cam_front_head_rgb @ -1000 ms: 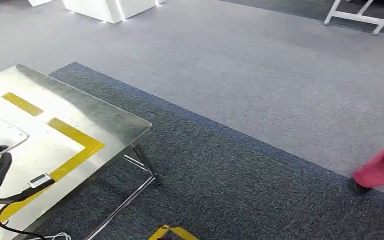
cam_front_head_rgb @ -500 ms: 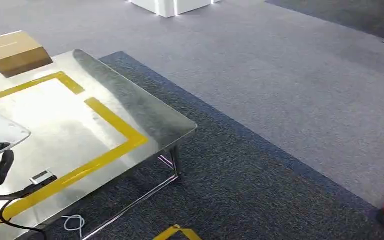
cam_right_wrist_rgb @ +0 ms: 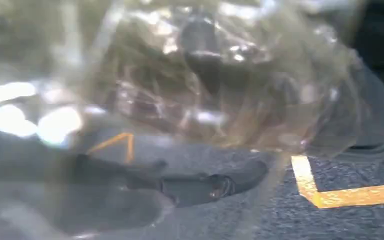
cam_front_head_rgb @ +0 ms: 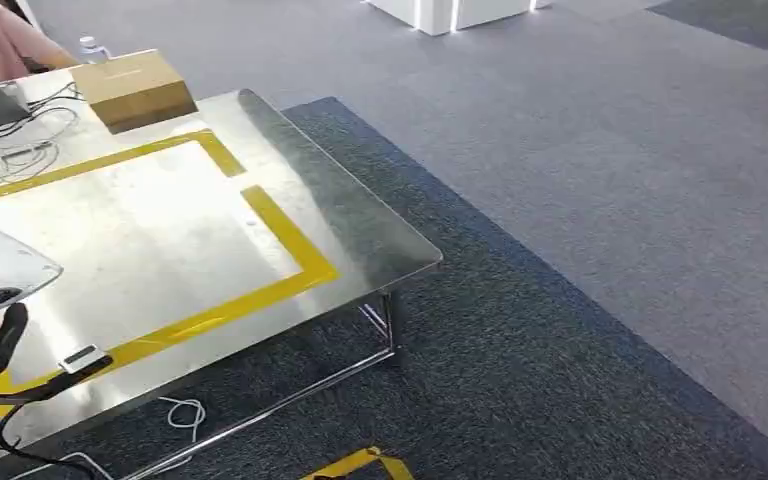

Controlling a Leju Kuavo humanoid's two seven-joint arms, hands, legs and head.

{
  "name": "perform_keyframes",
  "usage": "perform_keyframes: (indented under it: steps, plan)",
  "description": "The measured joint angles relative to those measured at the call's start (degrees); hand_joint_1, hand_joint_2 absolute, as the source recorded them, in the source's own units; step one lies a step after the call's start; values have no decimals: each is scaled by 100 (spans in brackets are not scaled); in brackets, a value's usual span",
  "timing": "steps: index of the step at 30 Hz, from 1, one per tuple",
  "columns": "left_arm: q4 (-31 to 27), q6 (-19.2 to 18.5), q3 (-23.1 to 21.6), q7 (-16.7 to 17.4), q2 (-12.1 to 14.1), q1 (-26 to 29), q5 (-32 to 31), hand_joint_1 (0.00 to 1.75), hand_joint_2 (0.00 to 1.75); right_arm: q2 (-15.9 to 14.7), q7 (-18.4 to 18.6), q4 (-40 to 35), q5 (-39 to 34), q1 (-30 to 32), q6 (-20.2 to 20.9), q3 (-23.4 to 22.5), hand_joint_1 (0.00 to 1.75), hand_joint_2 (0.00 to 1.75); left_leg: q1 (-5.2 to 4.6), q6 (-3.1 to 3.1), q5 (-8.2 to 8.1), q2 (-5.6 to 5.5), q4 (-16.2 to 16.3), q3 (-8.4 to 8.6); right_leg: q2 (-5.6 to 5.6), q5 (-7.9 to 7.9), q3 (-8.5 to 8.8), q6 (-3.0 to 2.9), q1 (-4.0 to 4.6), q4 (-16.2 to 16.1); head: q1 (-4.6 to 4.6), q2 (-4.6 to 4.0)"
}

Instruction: Take the parts from the cabinet and place them on the table.

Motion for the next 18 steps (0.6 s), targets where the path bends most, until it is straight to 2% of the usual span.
perform_keyframes:
  steps: [1,2,3,4,7,8,9,10,11,12,13,14,15,16,17,18]
  plan:
    - [0,0,0,0,2,-1,-4,175,175,2,0,0,9,-8,4,-4,0,0,-2,12,270,64,-504,268,-74,-23,34,13,-1,0,2,0]
    - [0,0,2,0,11,-7,-15,175,175,4,0,0,15,-10,7,-15,0,0,-10,36,502,250,-1047,573,-146,-48,78,42,1,0,0,0]
    - [0,0,0,0,15,-25,-17,175,175,4,0,2,17,-5,7,-26,0,0,-75,42,406,476,-1257,686,-202,-76,100,79,42,5,2,0]
    - [0,2,0,0,17,-43,-15,175,175,4,0,2,24,-18,7,-33,0,0,-83,126,412,428,-1314,686,-256,-109,91,112,67,27,0,0]
    - [7,0,-2,0,17,-11,2,175,175,4,0,7,59,-46,7,-44,0,0,-92,231,409,229,-1312,646,-474,-142,168,189,73,-13,9,0]
    - [7,0,0,0,24,-13,4,175,175,4,0,7,77,-59,7,-52,0,0,-45,280,442,168,-1350,674,-413,-191,110,239,50,9,11,0]
    - [7,2,0,0,33,-30,2,175,175,4,2,9,87,-71,9,-57,0,0,-37,310,446,120,-1350,670,-5,-325,51,267,32,210,39,0]
    - [7,4,-4,0,33,-51,2,175,175,4,-9,9,90,-75,11,-63,0,0,-38,336,446,64,-1349,662,219,-536,-137,269,22,601,61,0]
    - [7,2,-13,0,31,-52,2,175,175,4,-20,11,92,-72,15,-66,0,0,-38,344,447,-1,-1349,659,319,-777,-410,277,24,1147,70,0]
    - [9,2,-22,0,31,-47,2,175,175,4,-20,18,98,-63,15,-66,0,0,-44,345,447,-79,-1347,656,345,-946,-698,278,26,1670,70,0]
    - [13,2,-31,0,31,-49,2,175,175,4,-15,22,109,-56,20,-66,0,0,-51,345,446,-157,-1346,659,347,-965,-877,271,28,1935,72,0]
    - [13,0,-44,0,31,-49,2,175,175,4,18,24,111,-39,24,-66,0,0,-52,345,445,-238,-1345,666,349,-832,-907,260,30,1895,72,0]
    - [13,2,-46,0,31,-49,2,175,175,4,37,26,114,-35,26,-66,0,0,-52,343,444,-315,-1344,672,356,-603,-824,242,31,1625,74,0]
    - [13,0,-46,0,31,-49,2,175,175,4,48,28,116,-38,26,-70,0,0,-52,338,440,-399,-1343,681,384,-310,-639,222,31,1148,74,0]
    - [13,2,-46,0,31,-50,2,175,175,4,48,31,118,-44,26,-72,0,0,-52,330,436,-469,-1341,687,483,-36,-431,192,29,648,81,0]
    - [13,2,-46,0,31,-51,2,175,175,4,48,33,122,-47,26,-72,0,0,-42,315,431,-545,-1339,681,747,94,-275,161,15,247,83,0]
